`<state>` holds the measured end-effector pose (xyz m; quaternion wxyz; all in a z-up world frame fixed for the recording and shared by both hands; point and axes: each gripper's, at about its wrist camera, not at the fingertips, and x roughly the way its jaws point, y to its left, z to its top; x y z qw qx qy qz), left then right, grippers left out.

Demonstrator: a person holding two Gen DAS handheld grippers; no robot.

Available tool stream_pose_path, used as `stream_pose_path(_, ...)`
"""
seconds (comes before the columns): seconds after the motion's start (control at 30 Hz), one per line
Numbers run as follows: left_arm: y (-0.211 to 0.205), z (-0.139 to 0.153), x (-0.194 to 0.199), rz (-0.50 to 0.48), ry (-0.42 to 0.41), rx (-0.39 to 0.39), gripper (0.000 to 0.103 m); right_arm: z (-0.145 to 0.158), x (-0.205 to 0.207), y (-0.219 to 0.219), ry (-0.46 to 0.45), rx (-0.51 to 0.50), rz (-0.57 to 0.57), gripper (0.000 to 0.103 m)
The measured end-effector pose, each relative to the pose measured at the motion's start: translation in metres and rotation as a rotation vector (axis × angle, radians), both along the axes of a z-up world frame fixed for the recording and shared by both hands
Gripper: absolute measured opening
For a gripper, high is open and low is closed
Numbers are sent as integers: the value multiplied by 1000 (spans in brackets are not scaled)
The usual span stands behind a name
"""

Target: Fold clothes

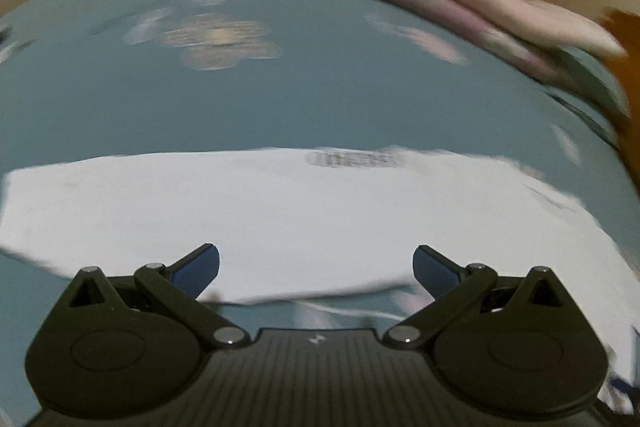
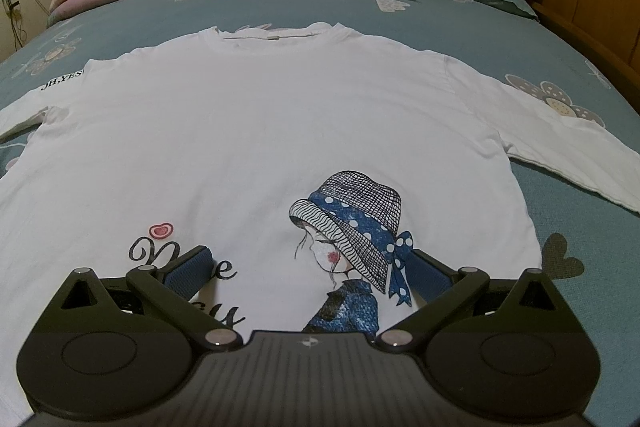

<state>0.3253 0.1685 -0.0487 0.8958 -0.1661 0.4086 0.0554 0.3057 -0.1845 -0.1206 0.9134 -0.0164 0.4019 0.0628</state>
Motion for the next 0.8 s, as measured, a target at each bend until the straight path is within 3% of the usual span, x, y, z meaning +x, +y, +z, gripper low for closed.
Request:
stream_pose_path(0.23,-123,-4,-2,-315,30,-13,102,1,0,-1,13,1,8,103)
stream_pose_path(0.37,-177,-23,-18,-433,53,11,102,2,0,-2,23,2,14,103)
stream_pose_path(0.63,-214,-58,-60,-479,81,106,102,1,-2,-4,25,6,32,103)
stream_pose_path(0.8,-228,-67,-94,-483,62,249,102,1,-5,-6,21,8,41,103)
